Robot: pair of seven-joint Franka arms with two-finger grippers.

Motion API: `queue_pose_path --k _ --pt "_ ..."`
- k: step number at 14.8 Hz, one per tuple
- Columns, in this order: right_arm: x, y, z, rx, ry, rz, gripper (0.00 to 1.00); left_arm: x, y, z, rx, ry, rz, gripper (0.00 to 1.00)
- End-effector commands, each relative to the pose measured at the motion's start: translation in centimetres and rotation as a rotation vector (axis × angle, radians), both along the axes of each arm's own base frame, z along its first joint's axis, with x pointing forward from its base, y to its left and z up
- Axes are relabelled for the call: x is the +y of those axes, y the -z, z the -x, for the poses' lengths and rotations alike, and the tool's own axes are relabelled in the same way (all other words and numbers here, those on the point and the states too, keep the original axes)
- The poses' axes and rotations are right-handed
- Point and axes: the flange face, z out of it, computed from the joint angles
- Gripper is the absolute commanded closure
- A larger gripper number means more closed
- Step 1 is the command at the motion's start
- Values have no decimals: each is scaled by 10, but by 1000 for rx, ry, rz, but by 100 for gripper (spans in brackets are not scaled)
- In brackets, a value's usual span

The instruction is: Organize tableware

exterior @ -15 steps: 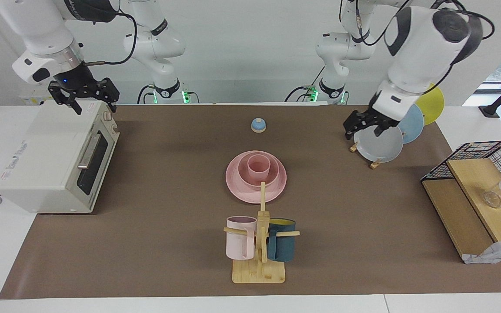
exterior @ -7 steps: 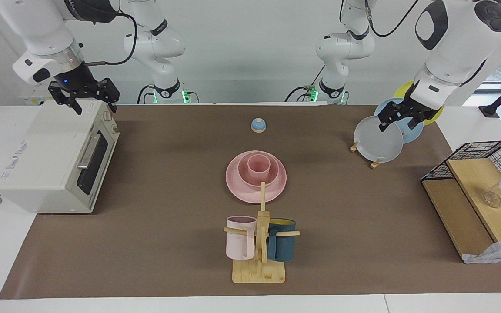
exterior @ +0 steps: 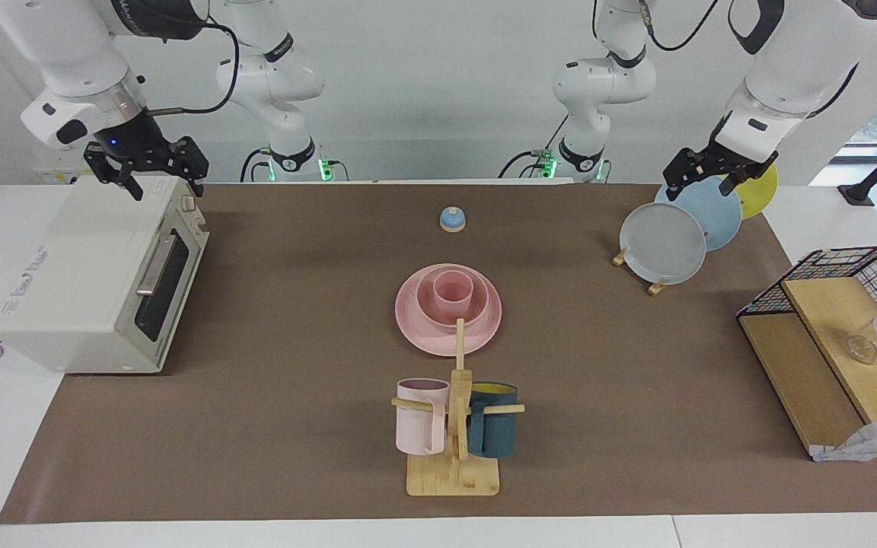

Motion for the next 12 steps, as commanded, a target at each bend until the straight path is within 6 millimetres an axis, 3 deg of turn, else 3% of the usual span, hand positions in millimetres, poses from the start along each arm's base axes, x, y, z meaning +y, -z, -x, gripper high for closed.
queue_pose_path --k 1,5,12 --pt "2 -2 -1 -5 13 -5 0 -4 14 14 -19 -16 16 0" --pt "8 0 4 53 -4 27 0 0 -14 10 -19 -20 21 0" --pt "7 1 8 71 9 -5 0 4 -14 8 -29 -10 42 0"
